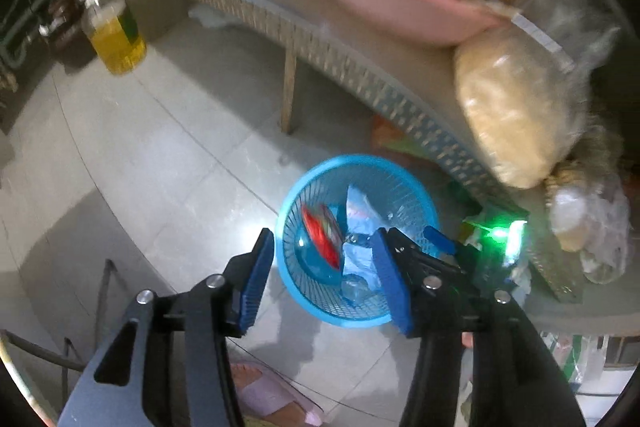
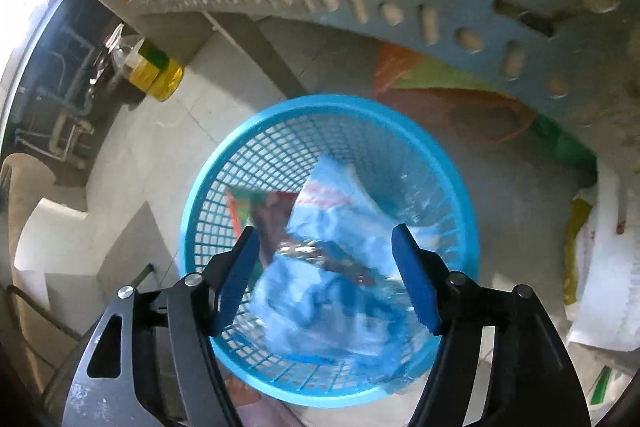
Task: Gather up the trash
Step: 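Move both grippers back toward the table over the clear candy wrappers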
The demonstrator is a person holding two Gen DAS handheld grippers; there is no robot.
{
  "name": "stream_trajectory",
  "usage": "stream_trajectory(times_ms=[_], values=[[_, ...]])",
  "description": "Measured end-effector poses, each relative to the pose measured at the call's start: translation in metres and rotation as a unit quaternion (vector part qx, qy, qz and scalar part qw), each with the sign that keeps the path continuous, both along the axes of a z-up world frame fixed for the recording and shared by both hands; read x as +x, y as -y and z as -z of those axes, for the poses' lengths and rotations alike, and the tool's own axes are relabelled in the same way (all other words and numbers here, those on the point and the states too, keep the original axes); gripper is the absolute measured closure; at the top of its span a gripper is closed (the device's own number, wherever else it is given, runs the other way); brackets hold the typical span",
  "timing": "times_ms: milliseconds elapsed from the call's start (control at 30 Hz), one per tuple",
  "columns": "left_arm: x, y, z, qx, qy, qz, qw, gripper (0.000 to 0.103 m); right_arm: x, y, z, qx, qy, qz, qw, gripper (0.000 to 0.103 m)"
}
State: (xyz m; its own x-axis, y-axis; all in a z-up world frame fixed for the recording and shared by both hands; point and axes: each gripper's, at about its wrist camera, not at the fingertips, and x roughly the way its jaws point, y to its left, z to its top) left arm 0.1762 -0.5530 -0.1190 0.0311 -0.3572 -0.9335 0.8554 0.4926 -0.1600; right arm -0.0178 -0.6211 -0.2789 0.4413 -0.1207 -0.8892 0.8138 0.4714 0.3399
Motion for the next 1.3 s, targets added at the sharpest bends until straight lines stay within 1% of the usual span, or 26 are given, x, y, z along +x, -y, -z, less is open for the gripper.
stream_trajectory(times_ms=[33, 133, 167, 200, 267, 333, 367, 467, 500, 567, 633, 700, 733, 767, 833, 867, 900, 967, 1000, 1067, 1133, 1167, 1233, 1300], values=[[-0.001, -0.008, -0.015, -0.011, 0.007, 0.003, 0.9999, 0.051, -0.001, 0.005, 0.003, -0.006, 0.002, 0.006, 1.0, 0.037], [-0.004, -0.033, -0.054, -0.039, 0.013, 0.007, 0.9991, 0.044, -0.017, 0.005, -0.006, -0.029, 0.0, 0.017, 0.999, 0.039], [-0.005, -0.048, -0.071, -0.052, 0.016, 0.007, 0.9985, 0.041, -0.015, 0.005, -0.007, -0.034, -0.005, 0.018, 0.999, 0.045], [-0.007, -0.059, -0.081, -0.061, 0.018, 0.007, 0.998, 0.038, -0.018, 0.004, -0.008, -0.038, -0.011, 0.017, 0.999, 0.05], [-0.008, -0.093, -0.105, -0.087, 0.023, 0.0, 0.9959, 0.033, -0.021, 0.001, -0.009, -0.039, -0.012, 0.016, 0.999, 0.055], [-0.007, -0.121, -0.121, -0.103, 0.024, -0.012, 0.9943, 0.03, -0.024, -0.007, -0.012, -0.047, -0.019, 0.013, 0.999, 0.061], [-0.007, -0.142, -0.131, -0.115, 0.021, -0.024, 0.9928, 0.029, -0.024, -0.01, -0.014, -0.048, -0.02, 0.012, 0.999, 0.063], [-0.003, -0.187, -0.146, -0.141, 0.018, -0.06, 0.9881, 0.024, -0.033, -0.03, -0.03, -0.055, -0.011, 0.003, 0.998, 0.063], [-0.003, -0.211, -0.152, -0.153, 0.018, -0.079, 0.985, 0.023, -0.033, -0.037, -0.036, -0.057, -0.008, -0.001, 0.998, 0.063], [-0.004, -0.245, -0.159, -0.165, 0.028, -0.101, 0.9808, 0.022, -0.036, -0.059, -0.058, -0.065, 0.008, -0.015, 0.998, 0.063], [-0.007, -0.27, -0.161, -0.161, 0.033, -0.115, 0.9796, 0.022, -0.037, -0.081, -0.082, -0.075, 0.025, -0.033, 0.996, 0.059], [-0.013, -0.3, -0.159, -0.153, 0.034, -0.128, 0.9794, 0.022, -0.035, -0.106, -0.109, -0.092, 0.042, -0.058, 0.993, 0.045], [-0.017, -0.313, -0.156, -0.149, 0.036, -0.136, 0.9789, 0.022, -0.033, -0.122, -0.126, -0.103, 0.053, -0.076, 0.99, 0.041], [-0.022, -0.33, -0.153, -0.146, 0.037, -0.147, 0.9777, 0.022, -0.033, -0.13, -0.136, -0.109, 0.057, -0.085, 0.989, 0.036], [-0.029, -0.353, -0.148, -0.145, 0.029, -0.162, 0.9757, 0.022, -0.029, -0.159, -0.167, -0.139, 0.064, -0.117, 0.981, 0.029], [-0.032, -0.363, -0.146, -0.146, 0.021, -0.168, 0.9746, 0.021, -0.029, -0.168, -0.178, -0.149, 0.067, -0.126, 0.979, 0.021], [-0.034, -0.375, -0.144, -0.15, 0.014, -0.177, 0.9726, 0.017, -0.027, -0.184, -0.196, -0.168, 0.073, -0.141, 0.973, 0.015], [-0.038, -0.394, -0.141, -0.156, 0.012, -0.193, 0.9685, 0.014, -0.024, -0.201, -0.215, -0.191, 0.077, -0.157, 0.966, 0.01], [-0.041, -0.405, -0.141, -0.161, 0.018, -0.201, 0.966, 0.014, -0.022, -0.211, -0.228, -0.208, 0.077, -0.167, 0.961, 0.008], [-0.045, -0.427, -0.145, -0.173, 0.033, -0.218, 0.9598, 0.013, -0.013, -0.23, -0.251, -0.238, 0.075, -0.187, 0.95, 0.008], [-0.046, -0.447, -0.151, -0.185, 0.049, -0.23, 0.9542, 0.008, -0.008, -0.243, -0.265, -0.253, 0.08, -0.205, 0.942, 0.008], [-0.048, -0.453, -0.154, -0.188, 0.06, -0.234, 0.9521, 0.006, -0.003, -0.255, -0.276, -0.263, 0.087, -0.22, 0.935, 0.008], [-0.049, -0.467, -0.16, -0.193, 0.081, -0.234, 0.9492, 0.006, 0.005, -0.27, -0.291, -0.274, 0.094, -0.237, 0.927, 0.008], [-0.051, -0.479, -0.164, -0.191, 0.1, -0.236, 0.9476, 0.006, 0.012, -0.284, -0.303, -0.279, 0.099, -0.252, 0.921, 0.008]])
